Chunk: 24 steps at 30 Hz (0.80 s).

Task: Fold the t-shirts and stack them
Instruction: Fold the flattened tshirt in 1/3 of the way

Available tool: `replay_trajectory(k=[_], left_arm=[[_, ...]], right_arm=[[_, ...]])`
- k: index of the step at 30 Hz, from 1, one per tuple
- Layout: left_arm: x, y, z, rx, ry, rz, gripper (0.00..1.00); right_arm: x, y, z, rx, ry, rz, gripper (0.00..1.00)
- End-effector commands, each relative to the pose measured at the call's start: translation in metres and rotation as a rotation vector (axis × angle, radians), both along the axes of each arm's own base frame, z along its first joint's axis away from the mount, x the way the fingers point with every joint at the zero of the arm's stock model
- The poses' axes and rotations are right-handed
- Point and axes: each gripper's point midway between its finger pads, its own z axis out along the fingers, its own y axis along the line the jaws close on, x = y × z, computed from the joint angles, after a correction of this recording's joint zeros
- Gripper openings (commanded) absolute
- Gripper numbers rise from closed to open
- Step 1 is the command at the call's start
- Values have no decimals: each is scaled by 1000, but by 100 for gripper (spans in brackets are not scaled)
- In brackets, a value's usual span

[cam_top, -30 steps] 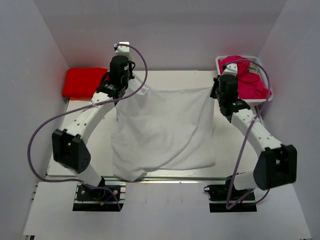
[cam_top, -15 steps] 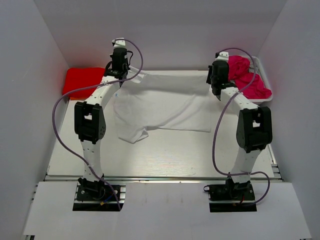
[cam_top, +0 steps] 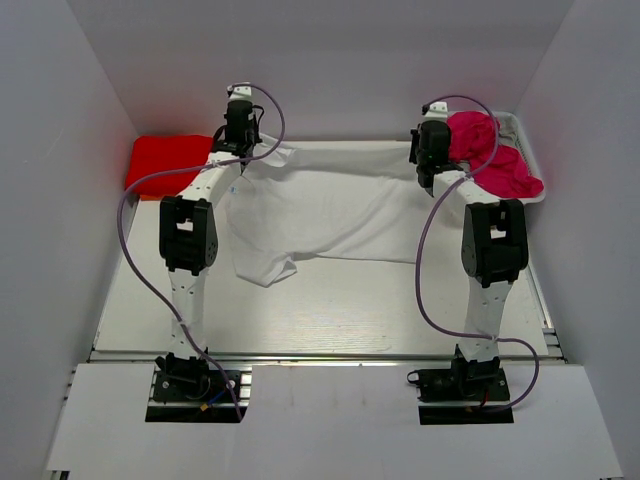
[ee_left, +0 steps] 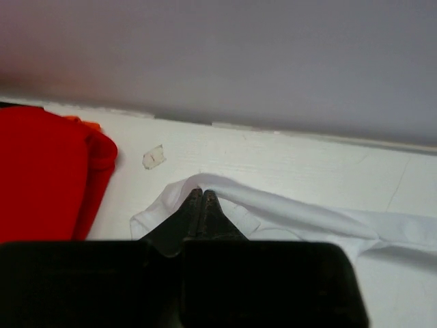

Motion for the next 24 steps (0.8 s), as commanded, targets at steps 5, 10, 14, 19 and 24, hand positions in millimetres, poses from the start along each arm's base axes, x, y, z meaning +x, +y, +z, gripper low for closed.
replay_trajectory(k=[5,10,14,19,24], left_arm=[[-34,6,10,-50,5,-13,0],[-65,8,-19,-78,81,-7,0],[-86,11,-31,-92,111,3,0],[-99,4,-52,-106,164,-44,0],[-105,1,-67,-113,222,-54,0]], right_arm=[[2,-7,26,-8,-86,-11,0],[-11,-11,14,-17,-45,-13,0],[-26,-11,-7,-14,6,-2,0],[-39,-10,-18,3,43,0,0],[-49,-11,-39,6,100,-8,0]])
